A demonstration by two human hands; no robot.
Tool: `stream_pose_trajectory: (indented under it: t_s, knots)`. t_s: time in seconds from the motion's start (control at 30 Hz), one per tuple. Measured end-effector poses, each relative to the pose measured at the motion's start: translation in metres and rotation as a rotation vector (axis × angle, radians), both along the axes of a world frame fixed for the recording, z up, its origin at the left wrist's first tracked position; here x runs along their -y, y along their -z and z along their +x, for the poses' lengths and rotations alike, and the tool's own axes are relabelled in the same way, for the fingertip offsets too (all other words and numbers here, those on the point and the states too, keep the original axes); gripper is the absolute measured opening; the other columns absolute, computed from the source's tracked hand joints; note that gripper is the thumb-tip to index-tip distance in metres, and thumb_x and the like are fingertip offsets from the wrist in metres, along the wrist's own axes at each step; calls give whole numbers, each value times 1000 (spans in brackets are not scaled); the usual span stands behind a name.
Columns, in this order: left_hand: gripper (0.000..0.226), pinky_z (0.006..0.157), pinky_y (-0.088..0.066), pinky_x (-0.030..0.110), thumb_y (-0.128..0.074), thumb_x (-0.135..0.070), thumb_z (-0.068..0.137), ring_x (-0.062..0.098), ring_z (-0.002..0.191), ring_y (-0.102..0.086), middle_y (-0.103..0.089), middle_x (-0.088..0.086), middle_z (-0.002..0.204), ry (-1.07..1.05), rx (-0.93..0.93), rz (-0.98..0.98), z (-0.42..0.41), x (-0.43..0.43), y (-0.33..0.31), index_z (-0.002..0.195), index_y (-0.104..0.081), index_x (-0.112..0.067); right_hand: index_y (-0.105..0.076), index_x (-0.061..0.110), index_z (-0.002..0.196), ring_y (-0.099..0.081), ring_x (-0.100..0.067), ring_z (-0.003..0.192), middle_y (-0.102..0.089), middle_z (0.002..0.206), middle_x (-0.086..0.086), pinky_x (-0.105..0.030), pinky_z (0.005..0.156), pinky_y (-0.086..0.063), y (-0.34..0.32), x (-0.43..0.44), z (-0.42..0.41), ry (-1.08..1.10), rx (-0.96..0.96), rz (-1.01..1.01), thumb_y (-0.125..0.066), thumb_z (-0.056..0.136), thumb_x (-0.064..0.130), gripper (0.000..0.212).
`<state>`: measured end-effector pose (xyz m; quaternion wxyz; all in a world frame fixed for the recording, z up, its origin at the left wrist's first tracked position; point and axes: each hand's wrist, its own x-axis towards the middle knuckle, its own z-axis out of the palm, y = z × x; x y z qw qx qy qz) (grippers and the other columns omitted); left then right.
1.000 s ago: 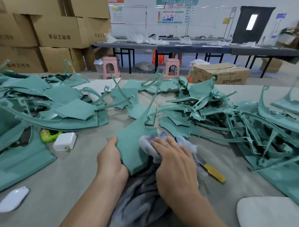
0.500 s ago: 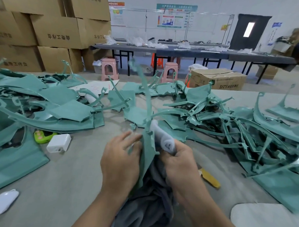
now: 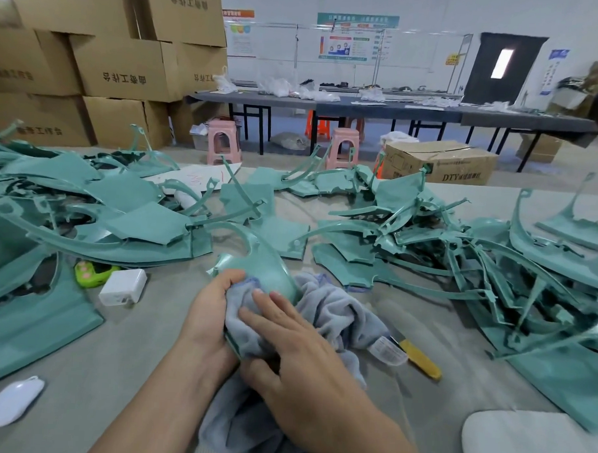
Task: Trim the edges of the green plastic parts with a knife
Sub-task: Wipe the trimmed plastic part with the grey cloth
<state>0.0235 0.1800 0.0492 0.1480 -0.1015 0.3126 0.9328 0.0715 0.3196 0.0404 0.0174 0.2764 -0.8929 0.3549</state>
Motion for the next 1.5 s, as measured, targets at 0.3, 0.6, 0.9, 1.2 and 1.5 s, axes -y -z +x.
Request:
stream_pose_trajectory:
  t_s: [0.3, 0.6, 0.9, 1.2, 1.5]
  knots:
    - [51, 80, -62, 45, -64, -13, 72, 37, 93, -72, -70, 28, 117, 14, -85, -197, 9, -12, 7, 121, -70, 2, 10, 33, 162, 38, -11, 147, 36, 161, 10, -34, 126, 11, 3, -6, -24, 431, -173, 178, -24, 112, 36, 61]
    - [37, 56, -60, 44, -63, 5, 62, 40, 69, -73, -75, 26, 93, -159, -161, -388, 13, -19, 3, 96, -76, -2, -34, 30, 154, -61, -20, 103, -55, 135, 9, -29, 67, -34, -2, -30, -20, 627, -188, 240, -37, 109, 28, 46]
    - [30, 50, -51, 33, -60, 14, 77, 28, 56, -64, -69, 10, 64, -468, -262, -653, 14, -27, 2, 65, -73, -11, -76, 20, 97, -62, -15, 103, -69, 110, 10, -35, 86, -51, 1, -13, -3, 147, -274, -13, -62, 93, 20, 15]
    - [17, 63, -61, 40, -68, -5, 91, 32, 74, -74, -77, 16, 84, -476, -180, -623, 6, -22, -1, 77, -77, -6, -74, 21, 86, -58, -8, 85, -68, 87, 11, -32, 78, -48, -6, -26, -11, 353, -288, -51, -66, 91, 26, 11]
    - [22, 65, -59, 32, -84, -19, 77, 32, 80, -76, -77, 21, 94, 371, -343, -936, 18, 3, -8, 93, -79, -5, -80, 34, 94, -62, 12, 90, -71, 90, 25, -2, 70, -41, -16, -58, -24, 608, -269, -385, -76, 89, 26, 10]
